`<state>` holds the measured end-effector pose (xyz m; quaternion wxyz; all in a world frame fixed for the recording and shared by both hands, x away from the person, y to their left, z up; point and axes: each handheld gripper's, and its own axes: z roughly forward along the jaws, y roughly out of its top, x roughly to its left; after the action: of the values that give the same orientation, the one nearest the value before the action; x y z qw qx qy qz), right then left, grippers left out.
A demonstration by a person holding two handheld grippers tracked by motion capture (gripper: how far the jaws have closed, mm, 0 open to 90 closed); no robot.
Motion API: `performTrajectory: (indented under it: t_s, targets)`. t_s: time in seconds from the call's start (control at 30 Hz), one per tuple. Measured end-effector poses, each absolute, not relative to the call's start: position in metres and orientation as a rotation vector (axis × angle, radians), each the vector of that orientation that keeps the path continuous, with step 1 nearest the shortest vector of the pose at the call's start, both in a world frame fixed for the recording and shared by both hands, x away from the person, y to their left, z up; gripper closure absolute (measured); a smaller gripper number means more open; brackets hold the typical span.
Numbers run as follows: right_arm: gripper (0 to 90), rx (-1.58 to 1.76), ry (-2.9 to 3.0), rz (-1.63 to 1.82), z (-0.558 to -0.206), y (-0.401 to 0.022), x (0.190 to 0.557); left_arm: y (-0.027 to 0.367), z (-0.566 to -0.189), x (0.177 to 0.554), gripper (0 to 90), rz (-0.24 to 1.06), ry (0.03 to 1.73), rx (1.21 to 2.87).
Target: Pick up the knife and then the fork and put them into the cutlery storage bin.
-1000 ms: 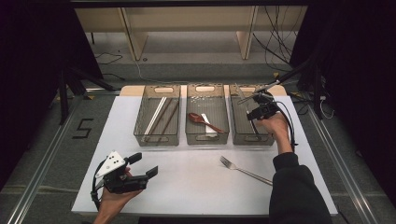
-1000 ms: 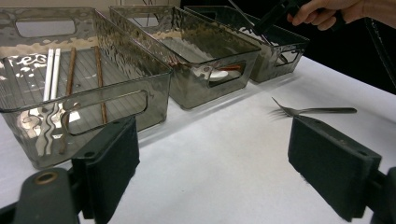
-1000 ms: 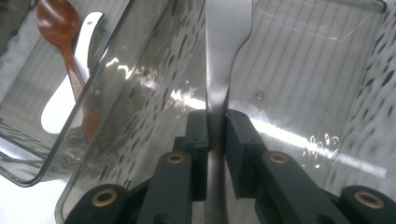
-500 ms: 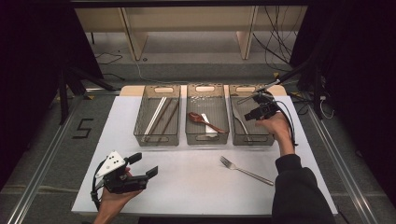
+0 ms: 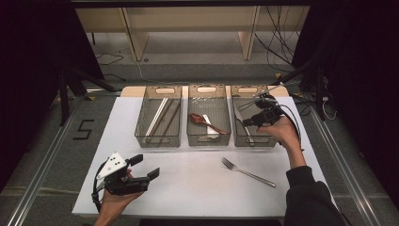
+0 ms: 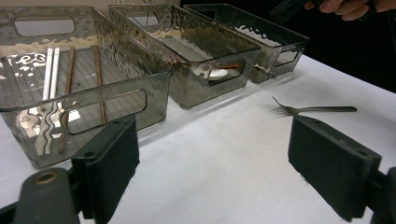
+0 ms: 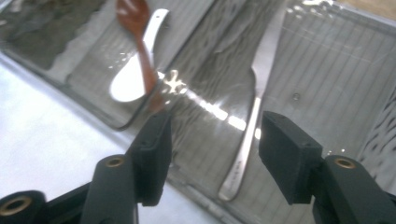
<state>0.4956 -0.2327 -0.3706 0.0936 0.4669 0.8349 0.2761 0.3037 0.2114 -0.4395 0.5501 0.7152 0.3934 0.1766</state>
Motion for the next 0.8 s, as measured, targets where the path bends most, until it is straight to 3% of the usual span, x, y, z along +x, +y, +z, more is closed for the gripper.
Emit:
performTrajectory:
  t_s: [0.8]
  targets:
    - [31.2,1.145,2.598,0.87,-0.359,-0.221,0.427,0.211,-0.44,0.304,15.9,0.423,0.929,1.688]
